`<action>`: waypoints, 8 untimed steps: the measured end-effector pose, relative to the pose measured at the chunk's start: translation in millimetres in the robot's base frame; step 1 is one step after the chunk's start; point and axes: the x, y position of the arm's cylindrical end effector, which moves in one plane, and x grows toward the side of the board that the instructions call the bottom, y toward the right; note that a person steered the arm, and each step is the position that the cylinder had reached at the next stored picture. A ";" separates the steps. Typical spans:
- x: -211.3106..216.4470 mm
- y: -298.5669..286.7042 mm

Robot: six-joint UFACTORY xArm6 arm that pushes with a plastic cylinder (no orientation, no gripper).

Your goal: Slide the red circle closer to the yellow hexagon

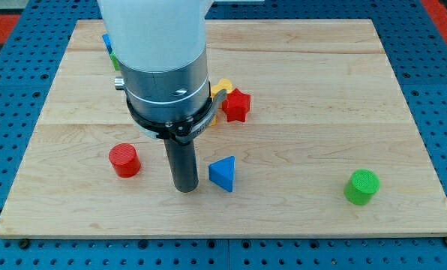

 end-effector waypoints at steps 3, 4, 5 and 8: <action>14.2 -76.1; 6.9 -104.2; -13.9 -83.9; -59.4 -110.5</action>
